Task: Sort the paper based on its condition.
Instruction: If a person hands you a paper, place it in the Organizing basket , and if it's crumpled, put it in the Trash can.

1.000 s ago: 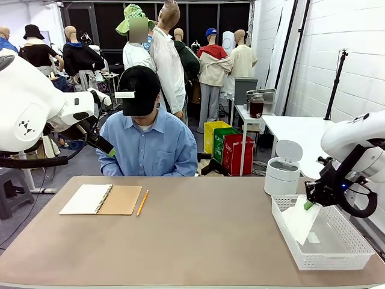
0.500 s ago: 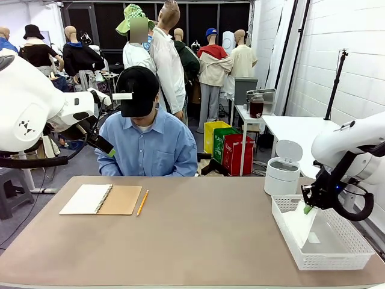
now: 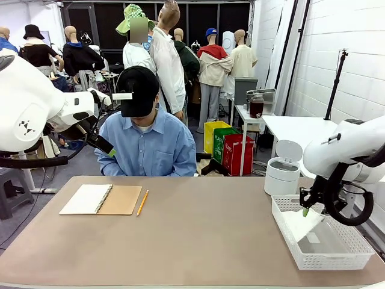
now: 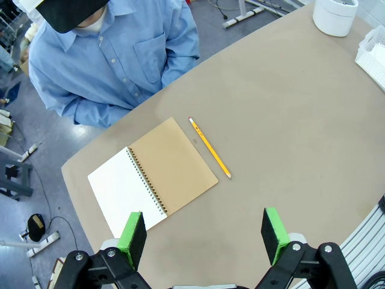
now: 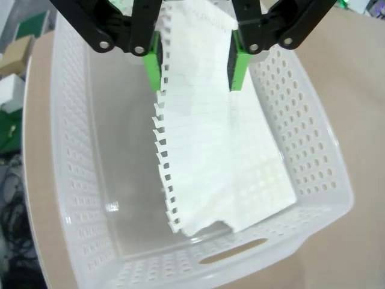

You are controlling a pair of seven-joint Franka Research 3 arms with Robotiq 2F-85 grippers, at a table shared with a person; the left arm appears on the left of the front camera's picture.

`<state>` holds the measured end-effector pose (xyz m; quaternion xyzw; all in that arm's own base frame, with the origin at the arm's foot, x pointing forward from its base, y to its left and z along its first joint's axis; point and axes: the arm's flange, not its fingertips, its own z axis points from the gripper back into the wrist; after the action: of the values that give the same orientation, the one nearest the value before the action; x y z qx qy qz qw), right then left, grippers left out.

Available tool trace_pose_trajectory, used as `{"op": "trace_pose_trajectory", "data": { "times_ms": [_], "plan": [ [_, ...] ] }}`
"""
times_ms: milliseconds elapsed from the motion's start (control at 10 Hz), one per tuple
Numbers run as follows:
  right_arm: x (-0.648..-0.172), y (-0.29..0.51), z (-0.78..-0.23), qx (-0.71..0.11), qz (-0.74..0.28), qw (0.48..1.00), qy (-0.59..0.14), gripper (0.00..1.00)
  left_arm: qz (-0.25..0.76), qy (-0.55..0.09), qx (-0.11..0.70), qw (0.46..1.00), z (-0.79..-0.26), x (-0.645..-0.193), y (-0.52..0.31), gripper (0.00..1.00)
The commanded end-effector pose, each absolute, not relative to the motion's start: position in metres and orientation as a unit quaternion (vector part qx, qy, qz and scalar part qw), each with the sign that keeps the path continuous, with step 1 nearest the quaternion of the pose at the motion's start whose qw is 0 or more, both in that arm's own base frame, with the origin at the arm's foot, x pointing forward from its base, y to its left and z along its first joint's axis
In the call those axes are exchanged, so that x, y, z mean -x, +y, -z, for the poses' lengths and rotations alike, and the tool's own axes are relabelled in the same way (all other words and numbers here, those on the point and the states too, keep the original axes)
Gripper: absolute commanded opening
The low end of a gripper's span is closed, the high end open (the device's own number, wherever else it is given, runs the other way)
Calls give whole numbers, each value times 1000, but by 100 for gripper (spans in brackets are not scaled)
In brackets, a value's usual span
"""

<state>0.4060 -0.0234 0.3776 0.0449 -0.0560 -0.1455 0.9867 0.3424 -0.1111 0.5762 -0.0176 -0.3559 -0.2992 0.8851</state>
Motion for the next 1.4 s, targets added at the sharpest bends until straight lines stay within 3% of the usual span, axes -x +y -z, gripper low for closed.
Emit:
{"op": "trace_pose_trajectory", "data": {
  "times_ms": [0,600,700,800,1300],
  "plan": [
    [-344,-13,-354,15,165,985,-51,100,299,-357,18,885,-577,-342,-110,100],
    [-351,0,-371,95,178,978,-48,100,299,-357,18,885,-577,-342,-110,100],
    [-351,1,-375,97,189,975,-59,100,299,-357,18,885,-577,-342,-110,100],
    [-392,-2,-390,70,165,983,-42,100,299,-357,18,885,-577,-342,-110,100],
    [-392,-2,-390,70,165,983,-42,100,299,-357,18,885,-577,-342,-110,100]
  ]
}}
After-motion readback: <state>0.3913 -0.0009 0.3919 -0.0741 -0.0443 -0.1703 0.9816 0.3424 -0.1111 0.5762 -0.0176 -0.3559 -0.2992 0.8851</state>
